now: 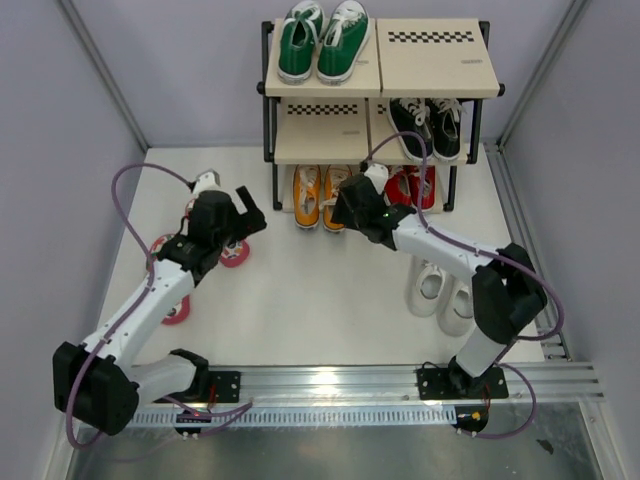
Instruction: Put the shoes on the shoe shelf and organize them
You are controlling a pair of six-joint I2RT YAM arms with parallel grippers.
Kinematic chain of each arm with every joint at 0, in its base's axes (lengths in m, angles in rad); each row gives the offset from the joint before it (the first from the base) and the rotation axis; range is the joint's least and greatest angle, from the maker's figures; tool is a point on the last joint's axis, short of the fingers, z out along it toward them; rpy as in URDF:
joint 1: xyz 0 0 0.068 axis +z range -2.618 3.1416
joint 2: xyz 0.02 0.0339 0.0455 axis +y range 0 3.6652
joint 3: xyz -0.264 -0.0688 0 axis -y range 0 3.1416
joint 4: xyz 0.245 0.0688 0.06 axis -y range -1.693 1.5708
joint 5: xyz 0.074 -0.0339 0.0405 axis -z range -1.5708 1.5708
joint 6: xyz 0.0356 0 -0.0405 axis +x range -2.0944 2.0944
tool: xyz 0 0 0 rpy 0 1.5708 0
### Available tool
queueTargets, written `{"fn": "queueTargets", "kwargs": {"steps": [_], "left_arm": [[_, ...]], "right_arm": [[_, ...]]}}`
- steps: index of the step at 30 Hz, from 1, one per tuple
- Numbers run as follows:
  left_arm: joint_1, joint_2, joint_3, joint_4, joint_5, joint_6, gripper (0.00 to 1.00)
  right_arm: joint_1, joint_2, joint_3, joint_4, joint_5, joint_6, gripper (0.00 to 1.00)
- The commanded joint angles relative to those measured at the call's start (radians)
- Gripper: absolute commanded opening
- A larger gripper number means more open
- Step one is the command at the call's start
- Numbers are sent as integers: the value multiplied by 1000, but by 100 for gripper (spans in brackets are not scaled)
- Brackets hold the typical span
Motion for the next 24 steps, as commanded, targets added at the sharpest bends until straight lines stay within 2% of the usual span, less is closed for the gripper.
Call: {"fn": "queueTargets", "kwargs": {"steps": [1,6,13,18,24], "left_arm": [[89,48,93,202,196,117,99],[113,195,292,285,267,246,99],[152,410,481,378,316,262,98],[179,523,530,487,364,237,93],[179,617,579,543,336,228,89]], "right_arm": [[50,-90,-41,28,-13,-34,64],[75,-147,-104,32,-36,-17,65],[75,-231,-219,120,-105,-14,65],[75,-242,-268,150,-112,5,65],[75,-287,-313,207,-66,34,65]]}}
